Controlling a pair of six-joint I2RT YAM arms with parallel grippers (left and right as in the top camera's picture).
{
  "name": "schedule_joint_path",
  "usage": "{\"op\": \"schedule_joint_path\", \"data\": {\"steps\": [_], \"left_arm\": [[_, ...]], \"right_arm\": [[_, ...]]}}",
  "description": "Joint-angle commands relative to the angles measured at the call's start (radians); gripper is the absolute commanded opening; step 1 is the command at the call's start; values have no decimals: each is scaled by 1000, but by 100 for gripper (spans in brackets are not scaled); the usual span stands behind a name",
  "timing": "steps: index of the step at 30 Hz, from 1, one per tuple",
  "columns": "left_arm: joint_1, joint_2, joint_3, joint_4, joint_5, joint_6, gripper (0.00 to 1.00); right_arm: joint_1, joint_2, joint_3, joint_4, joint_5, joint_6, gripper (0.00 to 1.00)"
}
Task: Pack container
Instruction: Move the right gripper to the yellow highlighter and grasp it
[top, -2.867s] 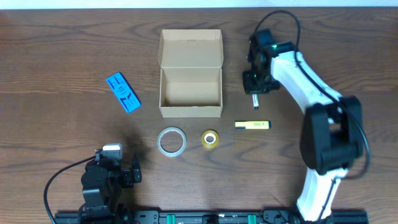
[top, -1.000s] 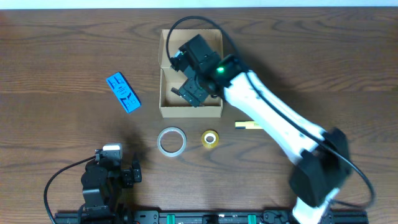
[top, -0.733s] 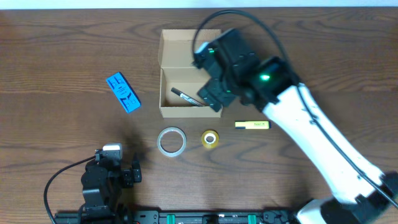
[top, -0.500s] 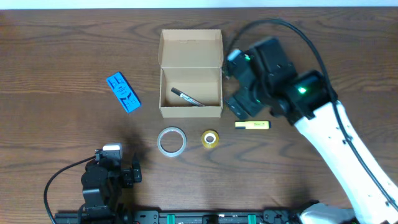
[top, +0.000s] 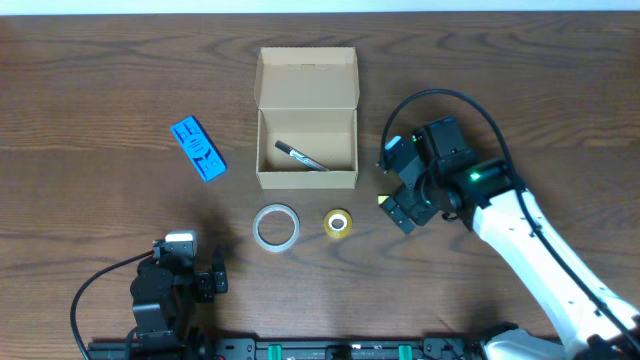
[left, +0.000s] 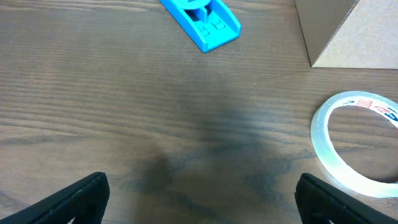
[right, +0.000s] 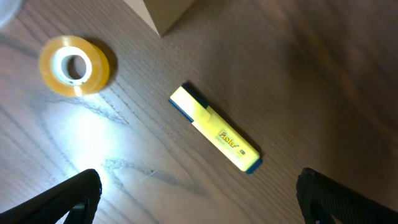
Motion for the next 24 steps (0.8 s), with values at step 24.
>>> {"op": "schedule_joint_path", "data": {"steps": [24], "left_arm": [[-4, -6, -15, -8, -5, 18, 95]], "right_arm": [[-40, 326, -66, 166, 30, 19, 99]]}}
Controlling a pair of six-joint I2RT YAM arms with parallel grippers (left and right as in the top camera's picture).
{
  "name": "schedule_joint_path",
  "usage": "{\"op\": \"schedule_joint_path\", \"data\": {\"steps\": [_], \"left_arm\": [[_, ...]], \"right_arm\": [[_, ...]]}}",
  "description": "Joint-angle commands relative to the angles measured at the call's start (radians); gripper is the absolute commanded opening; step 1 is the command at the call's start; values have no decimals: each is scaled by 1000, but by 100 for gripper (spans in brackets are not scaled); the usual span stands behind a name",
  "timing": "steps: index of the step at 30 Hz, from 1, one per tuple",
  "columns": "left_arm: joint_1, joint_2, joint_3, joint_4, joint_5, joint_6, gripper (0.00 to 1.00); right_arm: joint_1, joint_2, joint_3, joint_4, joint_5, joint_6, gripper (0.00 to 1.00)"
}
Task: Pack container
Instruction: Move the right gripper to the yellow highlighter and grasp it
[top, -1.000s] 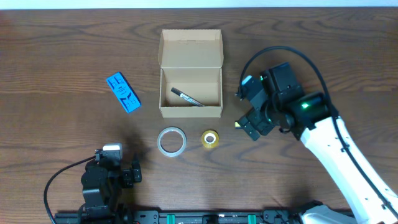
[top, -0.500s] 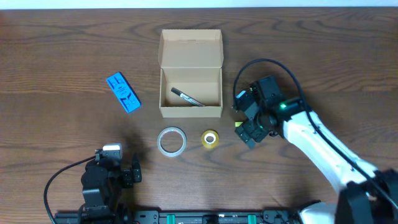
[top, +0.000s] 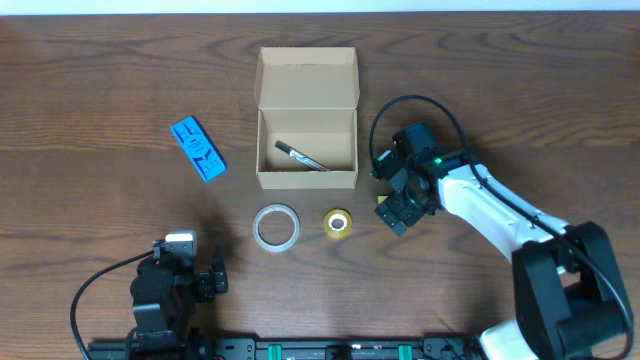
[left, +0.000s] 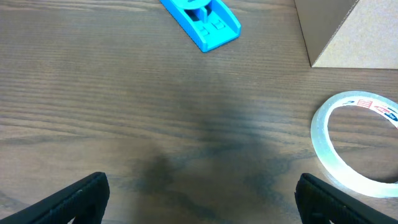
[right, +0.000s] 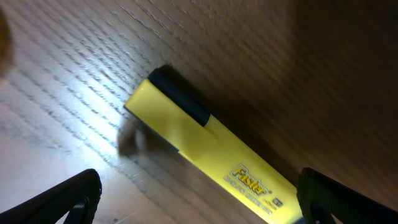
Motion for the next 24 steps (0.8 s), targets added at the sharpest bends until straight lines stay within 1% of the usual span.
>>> {"op": "schedule_joint_path", "data": {"steps": [1, 4, 6, 8, 12, 13, 18, 24], "left_arm": [[-4, -6, -15, -8, -5, 18, 95], [-4, -6, -15, -8, -4, 18, 95], [-4, -6, -15, -8, -5, 18, 95], [-4, -6, -15, -8, -4, 18, 95], [-4, -6, -15, -8, -4, 18, 95], [-4, -6, -15, -8, -5, 18, 95], [-4, -6, -15, -8, -5, 18, 95], [-4, -6, -15, -8, -5, 18, 95]], "right_arm": [[-19, 31, -7, 9, 5, 13, 99], [-28, 47, -7, 10, 4, 13, 99], [-31, 51, -7, 8, 4, 14, 96], [-31, 51, -7, 5, 4, 18, 87], [-31, 51, -7, -13, 3, 74, 72], [-31, 51, -7, -20, 3, 93, 70], [-31, 51, -7, -57, 3, 207, 49], [-27, 51, -7, -91, -1, 314, 27]]}}
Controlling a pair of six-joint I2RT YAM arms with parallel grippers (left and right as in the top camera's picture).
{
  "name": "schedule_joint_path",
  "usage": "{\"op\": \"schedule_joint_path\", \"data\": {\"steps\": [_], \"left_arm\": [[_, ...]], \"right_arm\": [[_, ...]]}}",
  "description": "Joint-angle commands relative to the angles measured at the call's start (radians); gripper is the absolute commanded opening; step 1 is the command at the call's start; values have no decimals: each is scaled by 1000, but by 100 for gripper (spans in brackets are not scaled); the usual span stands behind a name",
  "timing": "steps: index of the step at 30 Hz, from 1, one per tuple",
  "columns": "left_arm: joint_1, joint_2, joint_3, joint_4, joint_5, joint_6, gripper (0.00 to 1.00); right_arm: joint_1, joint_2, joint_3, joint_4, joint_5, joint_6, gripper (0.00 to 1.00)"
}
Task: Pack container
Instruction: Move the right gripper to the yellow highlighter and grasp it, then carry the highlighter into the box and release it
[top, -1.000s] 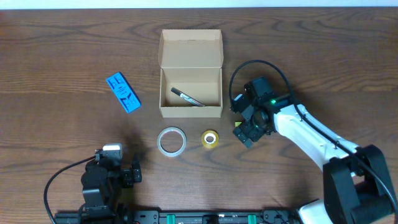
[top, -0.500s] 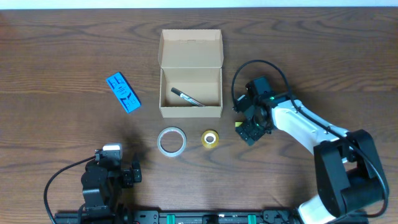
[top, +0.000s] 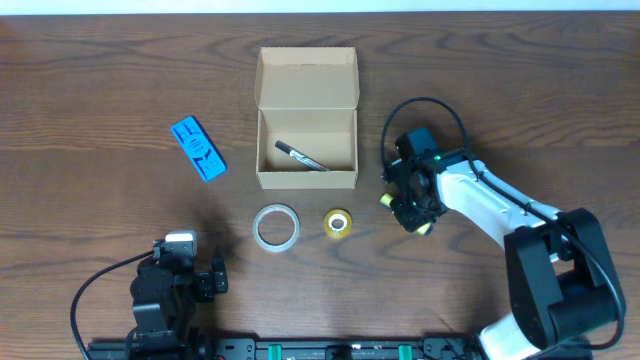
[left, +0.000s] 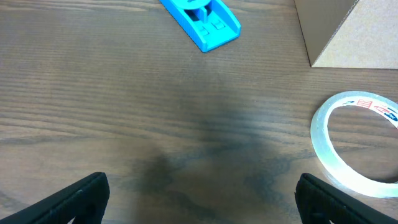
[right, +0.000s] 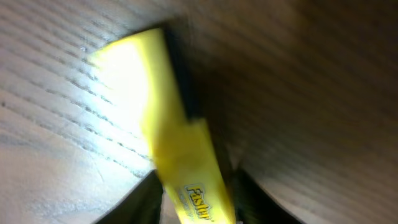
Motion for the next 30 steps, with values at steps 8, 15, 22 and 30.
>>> {"op": "schedule_joint_path", "data": {"steps": [8, 15, 22, 30], "left_arm": [[-4, -6, -15, -8, -5, 18, 95], [-4, -6, -15, -8, -4, 18, 95], [-4, -6, -15, -8, -5, 18, 95], [-4, -6, -15, -8, -5, 18, 95]], "right_arm": [[2, -3, -3, 2, -1, 147, 2], [2, -130, 31, -32, -1, 147, 1], [2, -291, 221, -164, -2, 137, 1], [36, -230, 516, -204, -12, 76, 1]]}}
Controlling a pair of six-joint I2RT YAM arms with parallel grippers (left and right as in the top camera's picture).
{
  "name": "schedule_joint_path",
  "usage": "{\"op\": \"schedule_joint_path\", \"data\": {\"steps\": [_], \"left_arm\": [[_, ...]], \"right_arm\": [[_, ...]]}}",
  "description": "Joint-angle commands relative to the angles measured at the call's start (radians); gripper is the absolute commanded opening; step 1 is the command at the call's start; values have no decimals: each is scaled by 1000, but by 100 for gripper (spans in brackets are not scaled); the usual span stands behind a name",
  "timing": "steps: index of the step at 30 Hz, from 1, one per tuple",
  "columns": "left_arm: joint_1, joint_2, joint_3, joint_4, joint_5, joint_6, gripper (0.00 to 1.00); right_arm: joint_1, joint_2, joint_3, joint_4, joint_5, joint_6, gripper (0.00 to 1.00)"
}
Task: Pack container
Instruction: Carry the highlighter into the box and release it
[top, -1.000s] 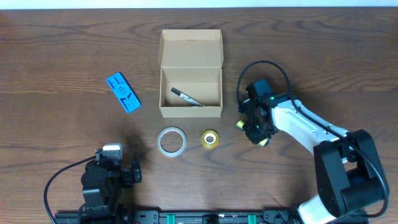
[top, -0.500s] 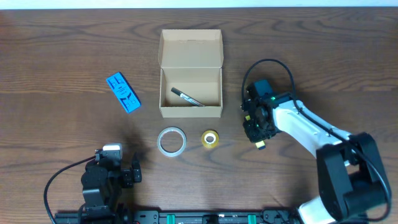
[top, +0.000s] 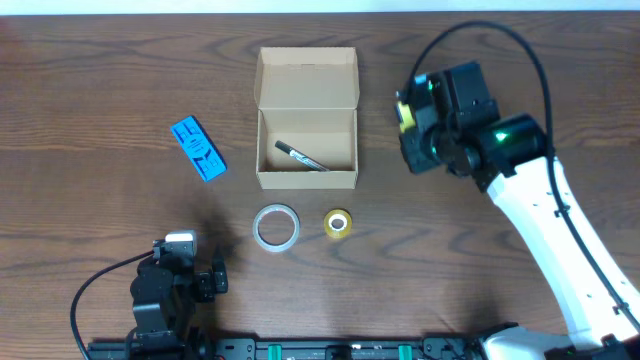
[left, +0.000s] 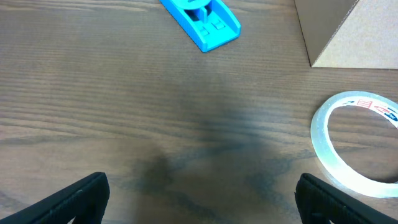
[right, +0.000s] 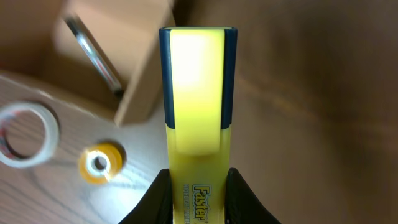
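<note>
An open cardboard box (top: 306, 130) stands at the table's middle back, a black pen (top: 301, 156) lying inside it. My right gripper (right: 198, 193) is shut on a yellow highlighter (right: 197, 106), held in the air to the right of the box; the highlighter (top: 406, 116) peeks out beside the gripper in the overhead view. Below it the box (right: 118, 56), the clear tape roll (right: 25, 134) and the yellow tape roll (right: 99, 163) show. My left gripper (left: 198, 202) rests open at the front left, near the clear tape roll (left: 357, 143).
A blue stapler-like object (top: 198, 149) lies left of the box; it also shows as the blue object (left: 202, 20) in the left wrist view. The clear tape roll (top: 275, 226) and yellow tape roll (top: 338, 223) lie in front of the box.
My right gripper, then low at the table with the highlighter between its fingers, now holds it raised and farther back, to the right of the box. The left arm has not moved.
My right gripper first hovered open above the highlighter lying right of the yellow tape roll. It then stood lower, close over the highlighter. After that its fingers were around it at the table, and now the highlighter is lifted beside the box.
</note>
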Motion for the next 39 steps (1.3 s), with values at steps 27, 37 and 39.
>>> {"op": "schedule_joint_path", "data": {"steps": [27, 37, 39], "left_arm": [[-4, -6, -15, -8, -5, 18, 95], [-4, -6, -15, -8, -4, 18, 95], [-4, -6, -15, -8, -5, 18, 95]], "right_arm": [[276, 590, 315, 114, -16, -418, 3], [276, 629, 315, 122, -16, -418, 26], [277, 629, 316, 126, -16, -418, 44]]}}
